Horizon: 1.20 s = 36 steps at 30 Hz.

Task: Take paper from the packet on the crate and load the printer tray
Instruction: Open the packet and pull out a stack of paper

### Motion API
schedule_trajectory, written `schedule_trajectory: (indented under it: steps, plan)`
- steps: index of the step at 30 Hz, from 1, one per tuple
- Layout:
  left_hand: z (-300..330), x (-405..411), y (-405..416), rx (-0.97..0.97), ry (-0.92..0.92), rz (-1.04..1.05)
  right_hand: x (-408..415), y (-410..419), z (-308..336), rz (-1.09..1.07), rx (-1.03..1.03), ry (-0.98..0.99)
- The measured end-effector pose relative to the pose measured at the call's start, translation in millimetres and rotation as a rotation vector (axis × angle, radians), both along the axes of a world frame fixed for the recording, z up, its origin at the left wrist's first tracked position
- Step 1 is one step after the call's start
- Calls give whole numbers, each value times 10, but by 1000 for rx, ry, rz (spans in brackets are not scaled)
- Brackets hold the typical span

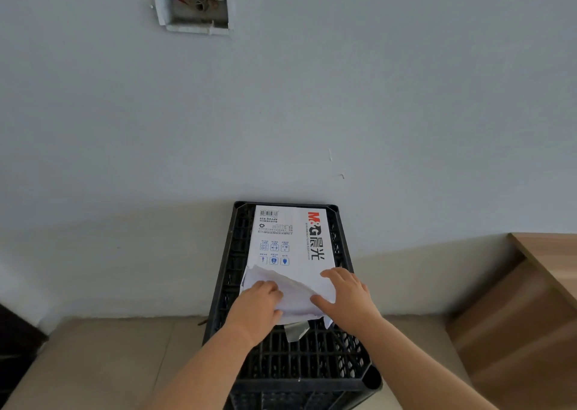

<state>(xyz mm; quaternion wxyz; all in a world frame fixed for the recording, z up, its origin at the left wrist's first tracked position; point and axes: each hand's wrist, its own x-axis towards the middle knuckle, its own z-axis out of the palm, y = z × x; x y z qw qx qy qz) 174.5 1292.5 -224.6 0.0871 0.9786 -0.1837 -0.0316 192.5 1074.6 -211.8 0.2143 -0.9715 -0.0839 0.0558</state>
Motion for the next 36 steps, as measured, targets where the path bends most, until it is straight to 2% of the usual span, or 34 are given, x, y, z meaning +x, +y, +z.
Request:
schedule_trajectory:
  steps: [5,9,18,23,28,36]
  plan:
    - [-113,110,13,76,-2,5,-16,5,7,-14,-20,-2]
    - [-156,177,71,27,5,6,1,6,10,-5,-24,-2]
    - [-194,296,136,-60,154,93,35,-5,13,-10,-27,-13]
    - [-156,263,101,59,124,30,29,-5,10,-13,-9,-4]
    - [-110,192,-2,191,-15,-13,-11,-5,-6,-9,11,2]
    - [-195,-106,81,25,-88,9,-93,27,-82,24,58,24]
